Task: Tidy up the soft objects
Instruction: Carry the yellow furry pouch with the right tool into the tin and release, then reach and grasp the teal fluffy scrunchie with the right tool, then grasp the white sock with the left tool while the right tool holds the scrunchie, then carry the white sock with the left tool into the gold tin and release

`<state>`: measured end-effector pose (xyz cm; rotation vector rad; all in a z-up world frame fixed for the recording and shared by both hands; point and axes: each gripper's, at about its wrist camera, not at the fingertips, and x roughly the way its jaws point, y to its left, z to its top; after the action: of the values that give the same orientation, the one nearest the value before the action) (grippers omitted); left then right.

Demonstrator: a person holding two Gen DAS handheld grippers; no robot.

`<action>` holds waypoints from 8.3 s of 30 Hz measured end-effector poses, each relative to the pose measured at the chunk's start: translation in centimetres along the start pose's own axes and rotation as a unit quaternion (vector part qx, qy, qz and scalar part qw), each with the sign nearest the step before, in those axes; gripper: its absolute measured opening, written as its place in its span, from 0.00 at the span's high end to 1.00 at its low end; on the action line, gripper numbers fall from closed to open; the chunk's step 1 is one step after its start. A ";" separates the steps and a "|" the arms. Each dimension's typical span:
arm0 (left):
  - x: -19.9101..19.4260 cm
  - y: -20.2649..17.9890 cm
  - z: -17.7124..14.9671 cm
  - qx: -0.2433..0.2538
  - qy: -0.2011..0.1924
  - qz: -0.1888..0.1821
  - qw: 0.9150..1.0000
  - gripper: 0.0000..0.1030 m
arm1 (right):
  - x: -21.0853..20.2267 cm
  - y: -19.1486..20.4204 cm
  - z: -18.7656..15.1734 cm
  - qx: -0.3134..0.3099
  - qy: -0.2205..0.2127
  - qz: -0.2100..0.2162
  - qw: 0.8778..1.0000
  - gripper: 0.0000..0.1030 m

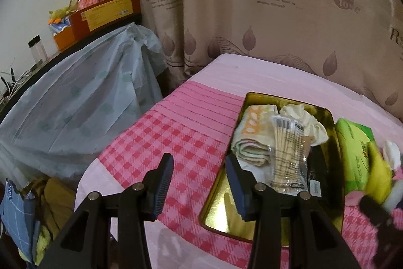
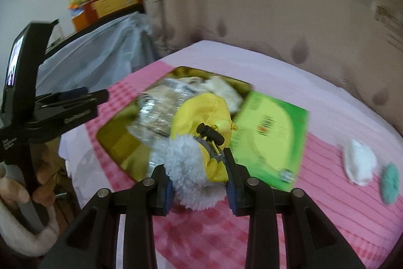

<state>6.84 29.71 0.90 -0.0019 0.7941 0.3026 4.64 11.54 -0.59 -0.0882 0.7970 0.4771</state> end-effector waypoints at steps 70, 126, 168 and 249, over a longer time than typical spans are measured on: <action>1.1 -3.2 -1.4 0.066 0.023 0.004 0.998 0.57 | -5.0 -32.0 -9.6 0.197 0.022 -0.256 0.946 0.27; -0.6 -43.0 -2.6 0.280 0.103 -0.236 0.925 0.49 | -9.3 -32.3 -16.6 0.231 0.029 -0.236 0.943 0.61; -2.0 -39.7 -3.2 0.235 0.103 -0.259 0.931 0.71 | -8.8 -32.3 -16.8 0.224 0.032 -0.231 0.946 0.54; 2.0 -5.1 -0.7 0.091 0.092 -0.112 0.985 0.52 | -8.2 -32.3 -16.9 0.208 0.042 -0.252 0.944 0.50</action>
<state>9.02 25.27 -1.51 0.0519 0.9933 0.0156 2.82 -24.56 -9.88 0.0812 0.9071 -0.1865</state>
